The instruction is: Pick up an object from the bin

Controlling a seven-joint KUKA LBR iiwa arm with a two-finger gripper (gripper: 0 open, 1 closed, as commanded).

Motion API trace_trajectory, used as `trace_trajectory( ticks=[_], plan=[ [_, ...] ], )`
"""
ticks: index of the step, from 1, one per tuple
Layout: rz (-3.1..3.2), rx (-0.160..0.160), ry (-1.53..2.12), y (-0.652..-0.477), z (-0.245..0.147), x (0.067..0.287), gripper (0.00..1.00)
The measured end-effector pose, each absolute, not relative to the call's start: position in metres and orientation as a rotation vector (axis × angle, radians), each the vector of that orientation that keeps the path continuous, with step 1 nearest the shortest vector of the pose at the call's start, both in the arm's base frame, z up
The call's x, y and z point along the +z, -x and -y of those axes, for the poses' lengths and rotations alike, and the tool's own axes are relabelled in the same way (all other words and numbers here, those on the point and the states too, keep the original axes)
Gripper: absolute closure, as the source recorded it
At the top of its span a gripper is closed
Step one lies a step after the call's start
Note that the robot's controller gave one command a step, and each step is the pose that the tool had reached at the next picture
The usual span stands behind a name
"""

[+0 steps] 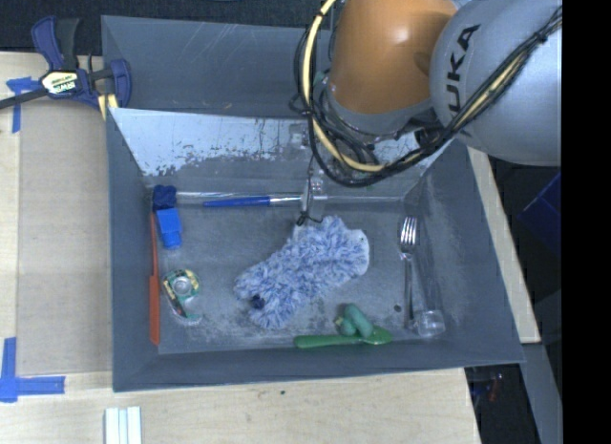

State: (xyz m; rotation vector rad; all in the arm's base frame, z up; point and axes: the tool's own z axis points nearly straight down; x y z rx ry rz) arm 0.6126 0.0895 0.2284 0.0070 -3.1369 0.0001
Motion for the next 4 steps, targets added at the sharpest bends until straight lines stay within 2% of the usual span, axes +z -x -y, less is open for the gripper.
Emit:
trace_trajectory(
  ticks=[1, 2, 3, 4],
  plan=[
    [3.146, -0.001, -0.001, -0.614, -0.089, 0.234, 0.00],
    [3.140, -0.005, -0.158, -0.576, -0.027, 0.069, 0.00],
    [3.118, -0.001, -0.520, -0.589, -0.005, 0.155, 0.00],
    [3.122, -0.007, -0.411, -0.578, -0.059, 0.101, 0.00]
  ],
)
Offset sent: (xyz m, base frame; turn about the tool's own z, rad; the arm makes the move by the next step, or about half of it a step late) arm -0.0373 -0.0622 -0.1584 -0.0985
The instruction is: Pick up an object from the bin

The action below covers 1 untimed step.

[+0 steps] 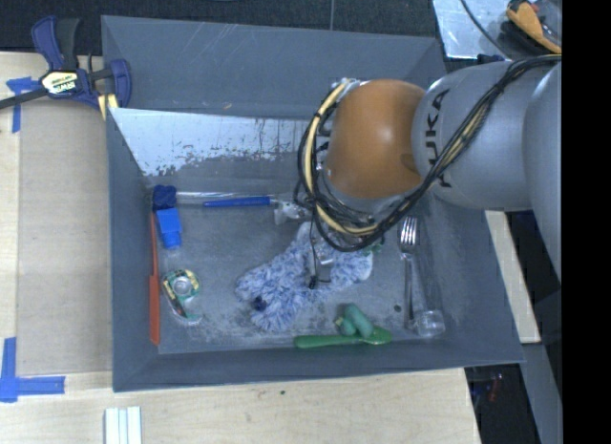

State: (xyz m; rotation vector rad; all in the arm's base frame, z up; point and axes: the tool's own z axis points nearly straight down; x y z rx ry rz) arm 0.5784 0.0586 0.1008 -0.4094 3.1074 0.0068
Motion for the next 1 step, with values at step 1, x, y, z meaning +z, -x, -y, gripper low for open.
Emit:
trace_trajectory(
  ticks=[1],
  plan=[
    [-2.943, -0.008, 1.028, -0.5918, -0.0269, 0.0729, 0.00]
  ],
)
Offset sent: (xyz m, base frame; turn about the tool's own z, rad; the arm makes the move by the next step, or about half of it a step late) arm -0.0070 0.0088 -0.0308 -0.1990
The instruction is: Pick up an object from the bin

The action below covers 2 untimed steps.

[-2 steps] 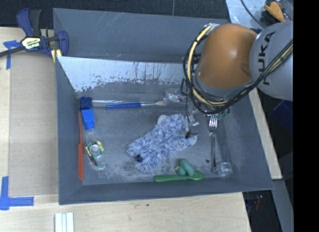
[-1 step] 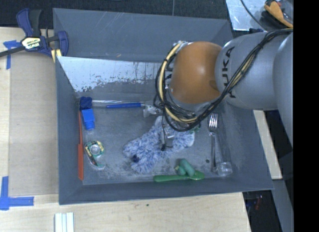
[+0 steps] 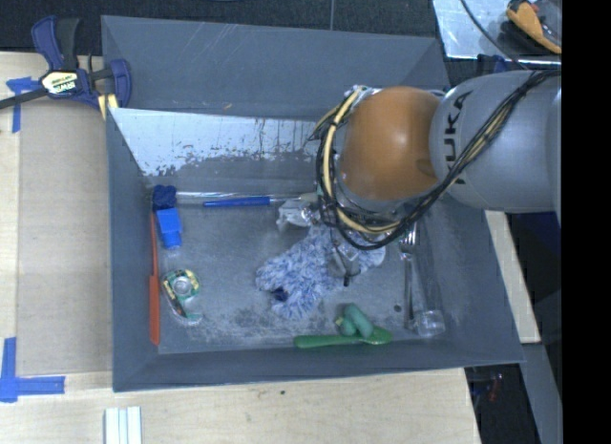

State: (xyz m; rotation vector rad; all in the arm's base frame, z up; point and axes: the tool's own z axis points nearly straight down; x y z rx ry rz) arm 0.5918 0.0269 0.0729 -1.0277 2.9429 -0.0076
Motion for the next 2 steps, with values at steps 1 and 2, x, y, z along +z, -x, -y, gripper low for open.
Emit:
trace_trajectory(
  ticks=[1, 2],
  plan=[
    [-3.041, 0.005, 0.710, -0.5749, -0.0675, 0.0740, 1.00],
    [-3.042, 0.005, 0.710, -0.5750, -0.0675, 0.0740, 1.00]
  ],
)
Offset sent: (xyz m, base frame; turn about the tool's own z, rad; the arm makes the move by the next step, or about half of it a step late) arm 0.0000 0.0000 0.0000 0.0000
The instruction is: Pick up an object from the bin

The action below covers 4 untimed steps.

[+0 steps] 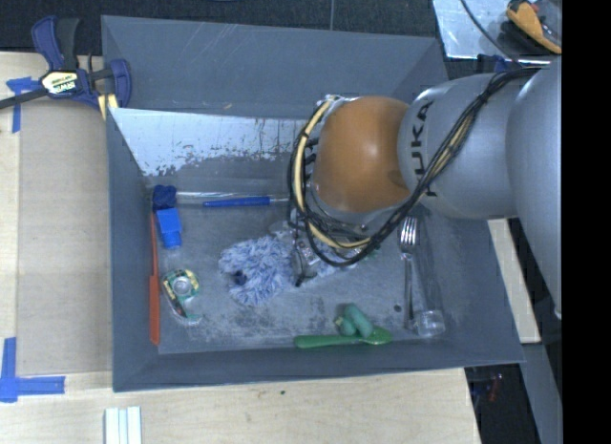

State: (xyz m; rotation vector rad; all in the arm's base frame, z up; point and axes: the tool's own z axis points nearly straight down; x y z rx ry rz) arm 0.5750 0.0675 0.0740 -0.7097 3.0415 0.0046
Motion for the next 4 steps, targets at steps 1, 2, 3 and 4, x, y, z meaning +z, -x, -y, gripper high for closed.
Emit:
trace_trajectory(
  ticks=[1, 2, 3, 4],
  plan=[
    [-3.041, 0.005, 0.709, -0.574, -0.067, 0.084, 1.00],
    [-3.042, 0.005, 0.706, -0.574, -0.067, 0.112, 1.00],
    [-3.038, 0.004, 0.704, -0.576, -0.067, 0.144, 1.00],
    [-3.035, 0.004, 0.700, -0.576, -0.067, 0.155, 1.00]
  ],
)
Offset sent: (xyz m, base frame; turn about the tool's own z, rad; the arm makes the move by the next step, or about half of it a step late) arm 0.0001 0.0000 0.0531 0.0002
